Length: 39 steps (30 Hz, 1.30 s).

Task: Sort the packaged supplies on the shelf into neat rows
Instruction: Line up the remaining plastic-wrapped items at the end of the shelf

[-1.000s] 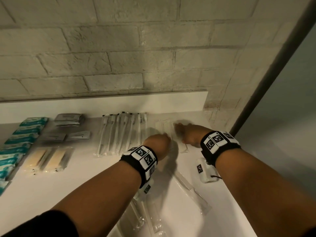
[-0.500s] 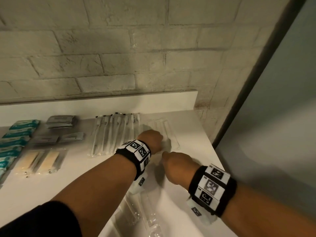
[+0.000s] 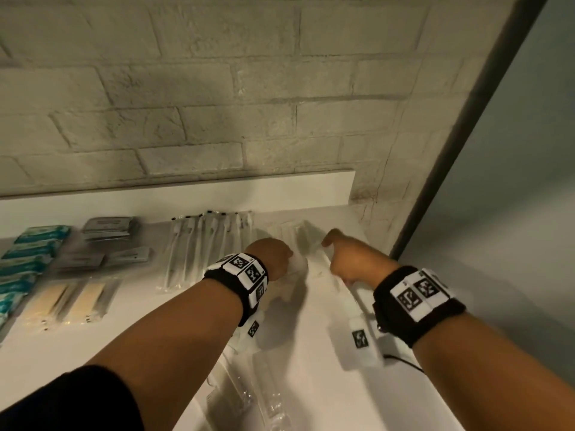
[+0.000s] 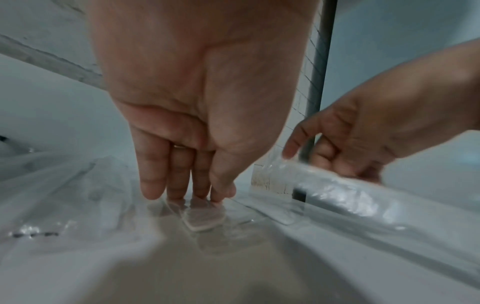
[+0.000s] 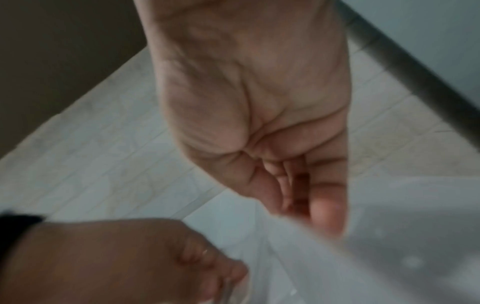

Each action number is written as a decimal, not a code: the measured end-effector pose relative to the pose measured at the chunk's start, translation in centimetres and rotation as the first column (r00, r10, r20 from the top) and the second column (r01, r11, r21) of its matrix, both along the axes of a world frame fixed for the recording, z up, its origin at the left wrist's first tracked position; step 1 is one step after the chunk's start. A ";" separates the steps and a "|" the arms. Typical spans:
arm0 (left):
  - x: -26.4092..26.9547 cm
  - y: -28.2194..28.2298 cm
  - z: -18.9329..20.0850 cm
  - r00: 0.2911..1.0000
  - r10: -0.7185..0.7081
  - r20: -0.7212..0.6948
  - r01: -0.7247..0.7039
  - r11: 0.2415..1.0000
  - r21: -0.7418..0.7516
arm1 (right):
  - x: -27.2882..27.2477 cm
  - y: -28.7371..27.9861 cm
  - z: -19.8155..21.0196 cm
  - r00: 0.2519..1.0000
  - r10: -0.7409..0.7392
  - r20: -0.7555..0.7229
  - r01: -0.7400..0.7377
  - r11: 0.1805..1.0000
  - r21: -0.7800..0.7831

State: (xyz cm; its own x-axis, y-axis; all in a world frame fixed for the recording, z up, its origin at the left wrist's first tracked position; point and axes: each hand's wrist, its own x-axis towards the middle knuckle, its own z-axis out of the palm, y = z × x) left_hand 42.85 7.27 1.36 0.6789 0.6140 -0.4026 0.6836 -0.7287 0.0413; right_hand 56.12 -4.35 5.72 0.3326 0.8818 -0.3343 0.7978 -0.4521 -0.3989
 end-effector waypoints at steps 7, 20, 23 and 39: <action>0.2 0.5 -0.6 1.000 0.026 0.001 -0.026 0.999 -0.045 | 3.7 -0.5 -2.5 0.958 0.228 0.173 -0.207 0.970 -0.130; 2.2 -1.6 -0.7 0.977 -0.145 0.157 0.097 0.956 0.278 | 4.1 3.1 -2.9 0.923 0.275 0.270 -0.217 0.950 -0.224; 3.3 -2.0 -1.2 0.985 -0.132 0.110 0.105 0.970 0.218 | 4.1 3.5 -3.3 0.915 0.282 0.288 -0.219 0.948 -0.233; -1.1 -0.9 -0.1 0.994 0.038 -0.105 -0.024 0.991 0.129 | 0.9 3.4 -2.3 0.836 0.470 0.283 -0.447 0.883 -0.145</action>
